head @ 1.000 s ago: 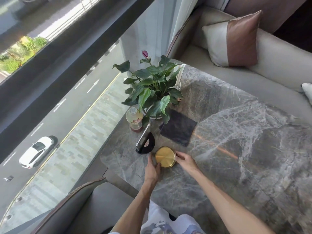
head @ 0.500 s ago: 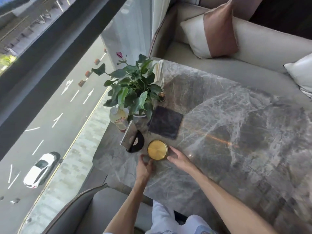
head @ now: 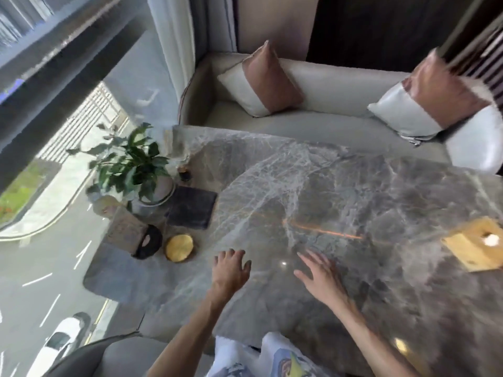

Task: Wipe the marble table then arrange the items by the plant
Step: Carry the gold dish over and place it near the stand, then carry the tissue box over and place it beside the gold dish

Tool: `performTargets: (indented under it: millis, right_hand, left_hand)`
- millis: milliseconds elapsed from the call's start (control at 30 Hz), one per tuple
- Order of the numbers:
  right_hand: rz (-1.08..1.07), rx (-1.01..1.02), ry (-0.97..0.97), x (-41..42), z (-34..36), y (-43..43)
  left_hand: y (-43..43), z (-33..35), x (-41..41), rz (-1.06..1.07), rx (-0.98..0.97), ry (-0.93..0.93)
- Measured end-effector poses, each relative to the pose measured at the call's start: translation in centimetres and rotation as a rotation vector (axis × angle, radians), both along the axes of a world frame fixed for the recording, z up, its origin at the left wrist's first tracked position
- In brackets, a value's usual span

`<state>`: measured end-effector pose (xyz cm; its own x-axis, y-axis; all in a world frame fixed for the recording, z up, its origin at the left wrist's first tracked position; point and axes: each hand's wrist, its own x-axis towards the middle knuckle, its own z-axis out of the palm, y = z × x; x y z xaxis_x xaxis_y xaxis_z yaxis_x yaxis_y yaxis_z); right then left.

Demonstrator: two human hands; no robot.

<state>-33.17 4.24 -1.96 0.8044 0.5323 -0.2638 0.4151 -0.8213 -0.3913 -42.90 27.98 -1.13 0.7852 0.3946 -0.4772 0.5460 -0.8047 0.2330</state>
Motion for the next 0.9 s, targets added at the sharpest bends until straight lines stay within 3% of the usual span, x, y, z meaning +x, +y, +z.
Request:
performTargets:
  millis: [267, 600, 733, 900]
  right_hand:
    - [-0.213, 0.075, 0.056, 1.4, 0.2, -18.2]
    - [-0.678, 0.177, 0.155, 0.5, 2.7, -29.8]
    - [-0.817, 0.210, 0.314, 2.3, 3.4, -35.0]
    - [-0.995, 0.379, 0.314, 10.5, 3.8, -42.3]
  left_hand:
    - [-13.8, 0.7, 3.8, -0.136, 0.001, 0.032]
    - [-22.5, 0.9, 13.7, -0.476, -0.089, 0.018]
    - [-26.7, 1.7, 16.8, -0.459, -0.163, 0.034]
    - [-33.8, 0.9, 23.7, -0.360, -0.298, 0.005]
